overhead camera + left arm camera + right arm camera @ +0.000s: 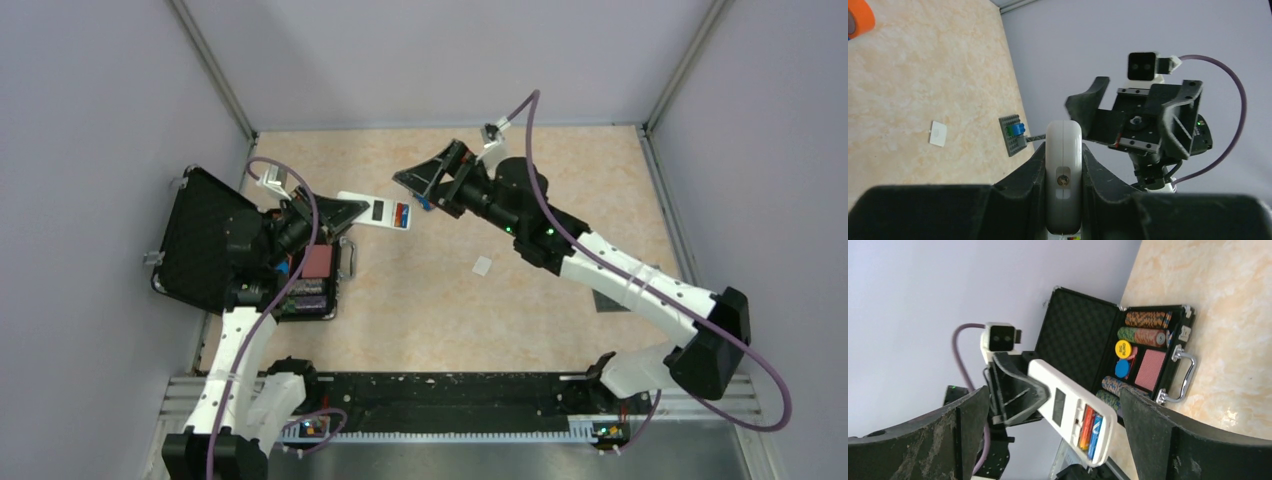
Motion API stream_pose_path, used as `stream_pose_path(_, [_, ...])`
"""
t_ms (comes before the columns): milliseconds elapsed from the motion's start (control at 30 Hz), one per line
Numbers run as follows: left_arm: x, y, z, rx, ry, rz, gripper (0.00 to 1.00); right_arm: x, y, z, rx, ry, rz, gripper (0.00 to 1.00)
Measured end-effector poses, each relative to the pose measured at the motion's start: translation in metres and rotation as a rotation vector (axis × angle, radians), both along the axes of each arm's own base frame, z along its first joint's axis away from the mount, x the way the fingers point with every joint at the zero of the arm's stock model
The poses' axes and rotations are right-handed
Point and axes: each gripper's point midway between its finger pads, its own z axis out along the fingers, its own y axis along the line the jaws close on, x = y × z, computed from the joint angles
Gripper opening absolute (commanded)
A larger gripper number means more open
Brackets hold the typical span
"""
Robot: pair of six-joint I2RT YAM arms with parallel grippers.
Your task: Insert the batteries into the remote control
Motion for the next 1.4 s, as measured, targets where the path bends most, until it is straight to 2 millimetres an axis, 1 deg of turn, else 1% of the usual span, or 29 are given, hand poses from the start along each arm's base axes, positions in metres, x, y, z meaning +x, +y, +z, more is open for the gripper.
stream_pose_path(100, [0.000,0.000,-0.006,0.020,0.010,0.002,0.00,-0.001,-0.023,0.018,0.025,-0.044,-0.038,0.99])
stream_pose_path(200, [0.001,0.001,-0.012,0.046,0.012,0.003,0.00,0.004,-0.058,0.028,0.024,-0.064,-0.106,0.99])
stream_pose_path(267, [0.001,0.001,-0.018,0.067,0.020,0.004,0.00,0.013,-0.081,0.025,-0.012,-0.062,-0.163,0.99])
stream_pose_path(333, [0.001,0.001,-0.024,0.086,0.029,0.005,0.00,0.026,-0.104,0.011,-0.085,-0.048,-0.223,0.99])
stream_pose_path(367, [0.001,0.002,-0.026,0.099,0.033,0.008,0.00,0.032,-0.113,0.000,-0.135,-0.038,-0.245,0.99])
stream_pose_path(433, [0.001,0.003,-0.031,0.119,0.036,0.018,0.00,0.042,-0.130,-0.036,-0.284,0.005,-0.282,0.99])
stream_pose_path(467, [0.001,0.004,-0.034,0.130,0.040,0.023,0.00,0.044,-0.133,-0.045,-0.318,0.015,-0.288,0.99])
stream_pose_path(500, [0.000,0.005,-0.036,0.141,0.042,0.026,0.00,0.048,-0.143,-0.078,-0.446,0.059,-0.299,0.99])
stream_pose_path(633, [0.000,0.007,-0.046,0.174,0.063,0.038,0.00,0.047,-0.163,-0.164,-0.755,0.198,-0.261,0.99])
stream_pose_path(667, [0.000,0.007,-0.048,0.180,0.068,0.040,0.00,0.044,-0.167,-0.181,-0.807,0.226,-0.251,0.99])
stream_pose_path(733, [-0.001,0.008,-0.052,0.189,0.080,0.041,0.00,0.036,-0.175,-0.208,-0.882,0.259,-0.217,0.99])
stream_pose_path(833, [-0.001,0.009,-0.055,0.200,0.086,0.044,0.00,0.020,-0.178,-0.237,-0.956,0.241,-0.096,0.98])
stream_pose_path(967, [-0.001,0.009,-0.058,0.208,0.092,0.045,0.00,0.008,-0.175,-0.260,-1.048,0.139,0.109,0.97])
stream_pose_path(1067, [0.000,0.010,-0.061,0.219,0.099,0.048,0.00,0.009,-0.172,-0.279,-1.122,0.054,0.253,0.96])
stream_pose_path(1133, [0.000,0.011,-0.066,0.228,0.118,0.050,0.00,0.008,-0.169,-0.294,-1.162,0.024,0.353,0.93])
stream_pose_path(1200, [0.002,0.011,-0.073,0.235,0.143,0.050,0.00,0.010,-0.167,-0.305,-1.191,0.003,0.425,0.91])
stream_pose_path(1267, [0.003,0.012,-0.080,0.243,0.167,0.048,0.00,0.016,-0.164,-0.312,-1.218,-0.020,0.468,0.89])
stream_pose_path(1333, [0.005,0.013,-0.087,0.249,0.194,0.048,0.00,0.025,-0.161,-0.315,-1.249,-0.052,0.499,0.86])
stream_pose_path(1400, [0.006,0.015,-0.092,0.255,0.219,0.054,0.00,0.036,-0.159,-0.317,-1.283,-0.085,0.523,0.85])
